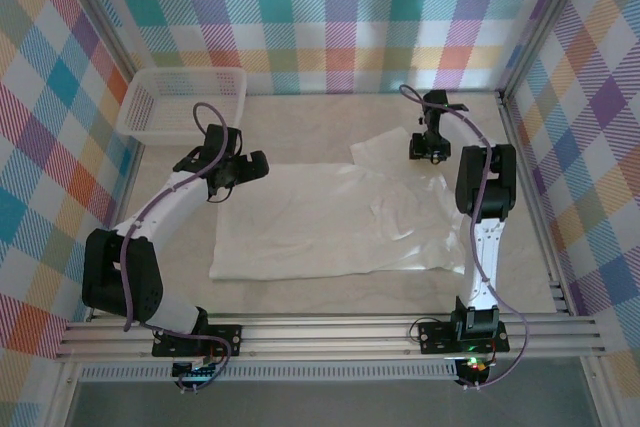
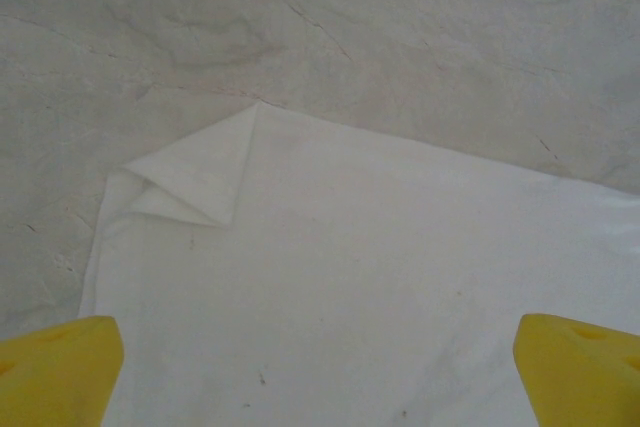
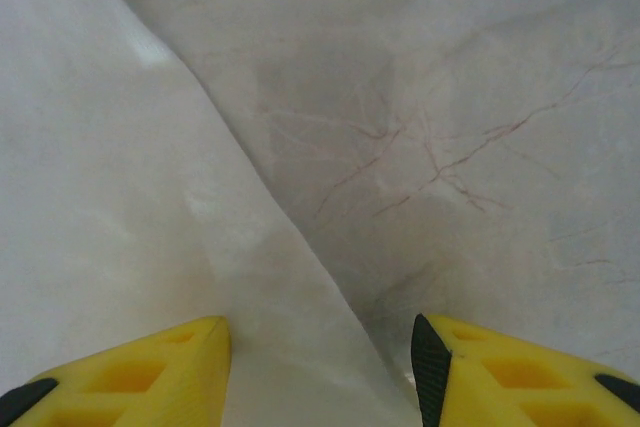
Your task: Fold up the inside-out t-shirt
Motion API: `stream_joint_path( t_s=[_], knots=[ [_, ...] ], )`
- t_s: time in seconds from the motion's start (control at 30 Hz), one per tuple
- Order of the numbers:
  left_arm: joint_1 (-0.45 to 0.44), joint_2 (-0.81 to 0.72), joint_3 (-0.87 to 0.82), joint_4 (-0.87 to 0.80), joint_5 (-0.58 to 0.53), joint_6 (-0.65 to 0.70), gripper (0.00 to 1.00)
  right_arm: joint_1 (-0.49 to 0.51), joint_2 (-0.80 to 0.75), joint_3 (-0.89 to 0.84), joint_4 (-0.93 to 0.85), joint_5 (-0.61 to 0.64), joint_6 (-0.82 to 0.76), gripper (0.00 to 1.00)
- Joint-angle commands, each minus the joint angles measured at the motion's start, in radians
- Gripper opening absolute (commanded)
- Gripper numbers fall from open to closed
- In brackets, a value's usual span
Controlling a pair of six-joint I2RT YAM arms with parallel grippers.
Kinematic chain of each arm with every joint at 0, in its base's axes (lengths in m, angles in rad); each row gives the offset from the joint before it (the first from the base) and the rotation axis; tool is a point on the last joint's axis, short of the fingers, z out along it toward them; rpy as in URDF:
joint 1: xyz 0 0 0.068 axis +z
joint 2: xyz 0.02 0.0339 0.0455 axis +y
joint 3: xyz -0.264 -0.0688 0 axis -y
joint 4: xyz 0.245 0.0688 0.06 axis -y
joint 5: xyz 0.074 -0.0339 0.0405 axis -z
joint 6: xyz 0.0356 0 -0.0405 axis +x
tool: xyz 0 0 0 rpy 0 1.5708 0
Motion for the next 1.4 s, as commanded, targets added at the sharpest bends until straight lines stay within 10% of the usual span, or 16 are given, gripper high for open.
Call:
stream_joint_path(
  t_s=[0.0, 0.4, 0.97, 1.37],
  knots=[
    [0.01, -0.023, 0.0, -0.026, -0.008, -0.006, 1.0, -0.006, 0.032, 0.043, -0.058, 0.001, 0.011, 0.51],
    [0.026, 0.044, 0.068, -0.066, 0.002, 0.006, 1.0, -0.006, 0.035, 0.15, -0.12, -0.024, 0.014, 0.05],
    [0.025, 0.481, 0.377, -0.224, -0.244, 0.208, 0.87, -0.006, -0.303, -0.183, 0.062, -0.144, 0.08, 0.02],
    [0.024, 0.62, 0.468, -0.308, -0.249, 0.273, 0.51, -0.006, -0.286, -0.165, 0.043, -0.136, 0.08, 0.03]
  ],
)
